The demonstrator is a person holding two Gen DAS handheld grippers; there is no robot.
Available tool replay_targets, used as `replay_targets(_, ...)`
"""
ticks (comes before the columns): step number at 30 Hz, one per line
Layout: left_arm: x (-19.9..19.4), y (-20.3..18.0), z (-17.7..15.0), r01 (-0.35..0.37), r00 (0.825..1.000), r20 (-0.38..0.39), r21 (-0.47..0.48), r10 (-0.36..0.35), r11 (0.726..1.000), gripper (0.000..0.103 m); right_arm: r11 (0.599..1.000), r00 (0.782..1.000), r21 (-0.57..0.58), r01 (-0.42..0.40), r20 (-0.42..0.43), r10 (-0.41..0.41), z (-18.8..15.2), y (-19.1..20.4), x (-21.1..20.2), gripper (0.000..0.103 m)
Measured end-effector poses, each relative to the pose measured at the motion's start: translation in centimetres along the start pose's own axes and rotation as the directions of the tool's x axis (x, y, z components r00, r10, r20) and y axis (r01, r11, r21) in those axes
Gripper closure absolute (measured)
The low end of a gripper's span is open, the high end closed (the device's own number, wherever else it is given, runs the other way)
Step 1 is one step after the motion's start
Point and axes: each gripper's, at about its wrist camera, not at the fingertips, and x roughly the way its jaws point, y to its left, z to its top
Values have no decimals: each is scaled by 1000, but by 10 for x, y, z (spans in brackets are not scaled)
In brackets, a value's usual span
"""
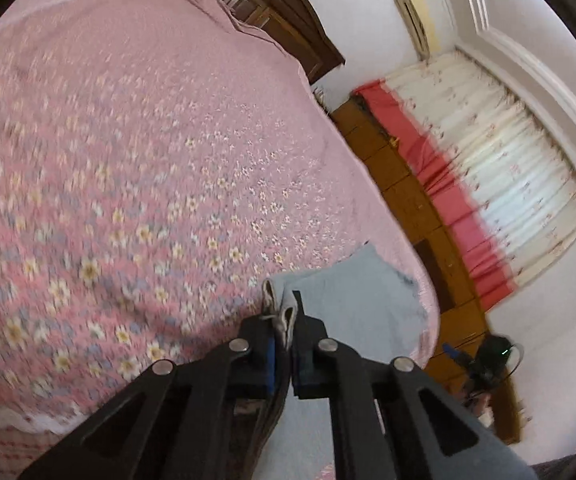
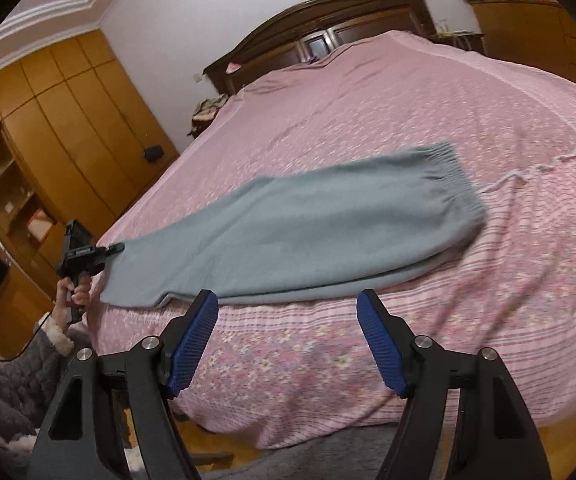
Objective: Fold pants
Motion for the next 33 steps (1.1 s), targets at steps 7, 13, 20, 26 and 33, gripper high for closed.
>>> replay_targets(7, 10, -21, 36, -73, 997, -15, 39, 74, 997, 98, 997, 1000, 73, 7, 7, -8, -18, -35, -2, 30)
replay_targets(13, 22, 2, 65, -117, 989, -79, 63, 122, 991, 98, 994, 1000, 107, 9, -17, -7, -35, -49, 5, 30)
replay_targets(20, 41, 54, 49, -120, 980, -172, -122, 98, 985, 88, 991, 1000, 135, 11, -16, -9, -37, -57, 11, 30)
replay_targets(26, -18, 34, 15, -295, 955, -50, -92, 291, 951, 59, 973, 995, 229, -35, 102, 12, -6, -83, -3, 30)
replay_targets(33, -38, -19, -31, -327, 944, -35, 18, 327, 945, 53, 889, 993, 458, -22, 115, -35, 33, -146, 7, 39)
